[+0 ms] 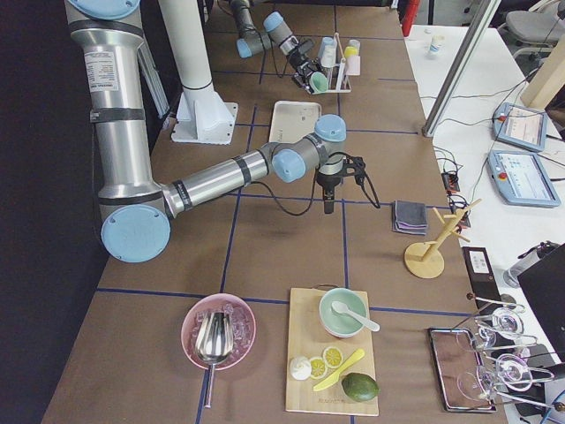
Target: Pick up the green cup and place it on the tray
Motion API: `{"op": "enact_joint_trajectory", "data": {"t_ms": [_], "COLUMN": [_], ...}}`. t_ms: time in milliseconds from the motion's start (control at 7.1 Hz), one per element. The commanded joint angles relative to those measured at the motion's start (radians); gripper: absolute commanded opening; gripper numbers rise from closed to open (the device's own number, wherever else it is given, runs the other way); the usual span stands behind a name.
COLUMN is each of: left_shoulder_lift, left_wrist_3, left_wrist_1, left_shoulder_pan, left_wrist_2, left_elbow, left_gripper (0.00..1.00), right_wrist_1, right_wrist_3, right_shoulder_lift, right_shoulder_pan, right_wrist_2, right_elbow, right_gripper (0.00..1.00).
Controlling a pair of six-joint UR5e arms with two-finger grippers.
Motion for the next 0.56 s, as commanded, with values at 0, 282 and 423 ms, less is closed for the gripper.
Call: {"op": "enact_joint_trajectory", "data": {"t_ms": [0, 282, 423], "left_shoulder_lift": [-0.001, -0.006, -0.015], "left_wrist_3": [-0.062, -0.062, -0.063], "left_wrist_1": [-0.239, -0.363, -0.433], "left_shoulder_pan": [0.027, 0.073, 0.106], "left_wrist_2": [0.001, 0.008, 0.041], "left_elbow": [0.124, 0.174, 0.240], "left_gripper": [0.22, 0.23, 0.23], "right_wrist_1": [0.000, -0.002, -0.002], "right_wrist_3": [0.001, 0.001, 0.000], "right_shoulder_lift": [-0.002, -0.002, -0.003], "right_shoulder_pan": [0.001, 0.001, 0.001], "right_wrist_2": [0.000, 0.001, 0.000], "right_elbow": [-0.002, -0.002, -0.006], "right_gripper": [1.00, 1.00, 1.00]}}
